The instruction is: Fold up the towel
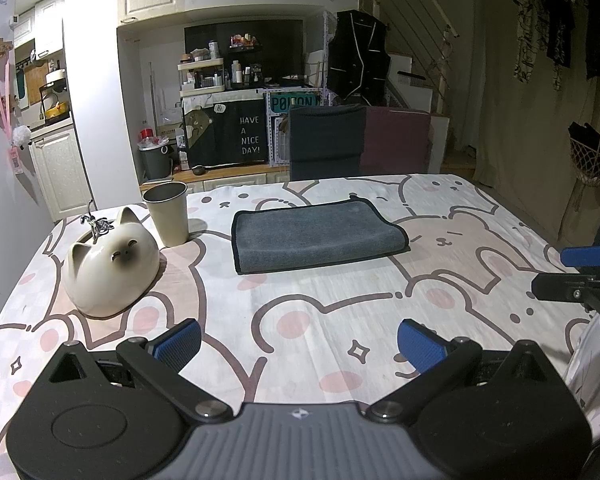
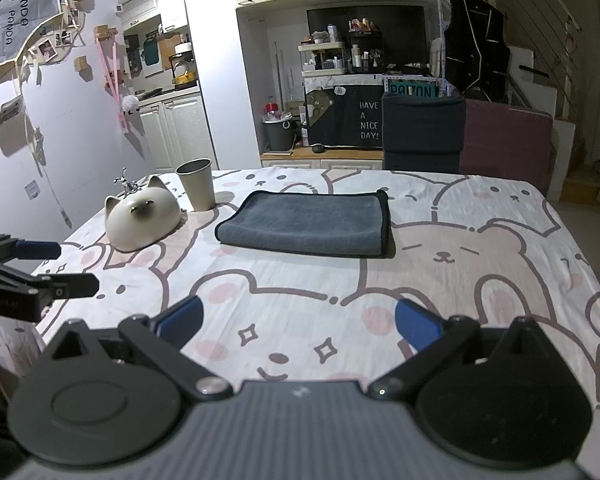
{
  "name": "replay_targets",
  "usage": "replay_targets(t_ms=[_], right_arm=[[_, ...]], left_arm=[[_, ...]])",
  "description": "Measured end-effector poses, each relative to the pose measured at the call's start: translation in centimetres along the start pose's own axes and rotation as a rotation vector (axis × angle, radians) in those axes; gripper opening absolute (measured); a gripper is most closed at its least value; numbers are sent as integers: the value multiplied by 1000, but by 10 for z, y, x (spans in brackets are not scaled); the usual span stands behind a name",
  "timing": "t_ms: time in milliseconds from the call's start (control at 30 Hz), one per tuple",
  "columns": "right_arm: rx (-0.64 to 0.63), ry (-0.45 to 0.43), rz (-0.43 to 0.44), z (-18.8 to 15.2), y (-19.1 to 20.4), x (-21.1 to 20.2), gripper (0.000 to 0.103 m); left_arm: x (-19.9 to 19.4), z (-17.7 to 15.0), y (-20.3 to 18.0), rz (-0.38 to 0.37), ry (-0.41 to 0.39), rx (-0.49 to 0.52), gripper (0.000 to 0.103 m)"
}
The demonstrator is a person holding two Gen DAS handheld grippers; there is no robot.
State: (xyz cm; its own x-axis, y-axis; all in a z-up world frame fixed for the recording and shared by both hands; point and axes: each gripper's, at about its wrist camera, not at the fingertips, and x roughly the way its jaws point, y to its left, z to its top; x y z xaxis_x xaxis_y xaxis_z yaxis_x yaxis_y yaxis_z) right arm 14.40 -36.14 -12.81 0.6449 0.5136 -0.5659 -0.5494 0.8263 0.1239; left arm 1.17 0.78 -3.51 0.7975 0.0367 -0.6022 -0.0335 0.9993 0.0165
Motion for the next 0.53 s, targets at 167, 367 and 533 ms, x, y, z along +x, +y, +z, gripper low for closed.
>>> replay_targets(t_ms=[167, 367, 533], right_arm=[[1, 0, 1, 0, 1, 0, 103], [2, -1, 1, 0, 1, 0, 103], [5, 0, 5, -1, 4, 1, 103]], left_arm=[[0, 0, 0, 0, 0, 0, 103], [0, 0, 1, -1, 1, -2, 103], [-1, 0, 2, -2, -1, -1, 103]])
